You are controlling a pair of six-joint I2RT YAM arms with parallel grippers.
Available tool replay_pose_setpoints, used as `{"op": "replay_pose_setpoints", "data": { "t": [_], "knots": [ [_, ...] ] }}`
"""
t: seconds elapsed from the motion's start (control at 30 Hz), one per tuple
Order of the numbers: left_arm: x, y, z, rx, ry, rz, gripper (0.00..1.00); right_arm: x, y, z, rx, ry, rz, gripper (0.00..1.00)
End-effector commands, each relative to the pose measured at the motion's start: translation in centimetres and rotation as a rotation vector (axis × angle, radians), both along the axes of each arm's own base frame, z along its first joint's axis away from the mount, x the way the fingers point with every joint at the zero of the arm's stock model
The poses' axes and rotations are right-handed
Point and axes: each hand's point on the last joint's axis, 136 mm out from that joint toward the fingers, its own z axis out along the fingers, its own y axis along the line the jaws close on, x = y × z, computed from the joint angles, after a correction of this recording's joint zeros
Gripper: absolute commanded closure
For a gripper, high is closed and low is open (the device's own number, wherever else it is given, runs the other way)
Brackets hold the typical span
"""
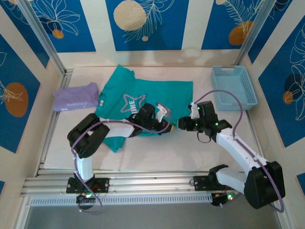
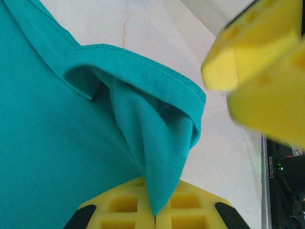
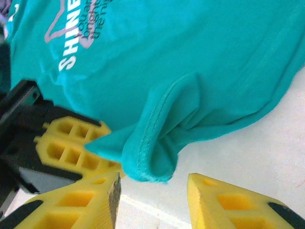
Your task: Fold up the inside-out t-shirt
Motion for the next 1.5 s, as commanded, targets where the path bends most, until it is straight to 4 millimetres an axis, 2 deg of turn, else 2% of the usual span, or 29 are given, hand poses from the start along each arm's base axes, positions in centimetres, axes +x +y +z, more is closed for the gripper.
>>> {"op": "replay_pose_setpoints", "data": {
  "t": [0.0, 0.23, 0.43, 0.63, 0.8, 0.9, 1.3, 1.47],
  "knots": [
    [-0.3, 0.1, 0.6, -0.030, 0.009, -0.021, 1.00, 0.2, 1.2, 0.1, 0.047, -0.061, 0.008, 0.57],
    [-0.6, 0.0, 1.0, -0.048, 0.018, -0.032, 1.00, 1.1, 1.7, -1.4, -0.020, -0.110, -0.009, 0.57],
    [-0.8, -0.1, 0.9, -0.059, 0.026, -0.045, 1.00, 2.4, 1.0, -1.7, -0.084, -0.153, -0.045, 0.61],
    [-1.1, -0.1, 0.9, -0.067, 0.028, -0.058, 1.00, 3.3, 0.2, -1.9, -0.145, -0.168, -0.071, 0.69],
    [-1.0, 0.1, 0.7, -0.061, 0.032, -0.053, 1.00, 3.5, -1.2, -1.6, -0.180, -0.162, -0.092, 0.81],
    [-0.8, 0.3, 0.5, -0.054, 0.029, -0.043, 1.00, 3.1, -1.4, -1.0, -0.133, -0.160, -0.063, 0.85],
    [0.3, 0.9, -2.2, 0.063, -0.016, -0.015, 1.00, 0.0, 1.5, 1.6, 0.258, -0.028, 0.137, 0.94],
    [1.0, 1.3, -3.3, 0.123, -0.043, 0.005, 1.00, -1.0, 0.4, 1.3, 0.329, 0.103, 0.066, 0.96]
  ]
}}
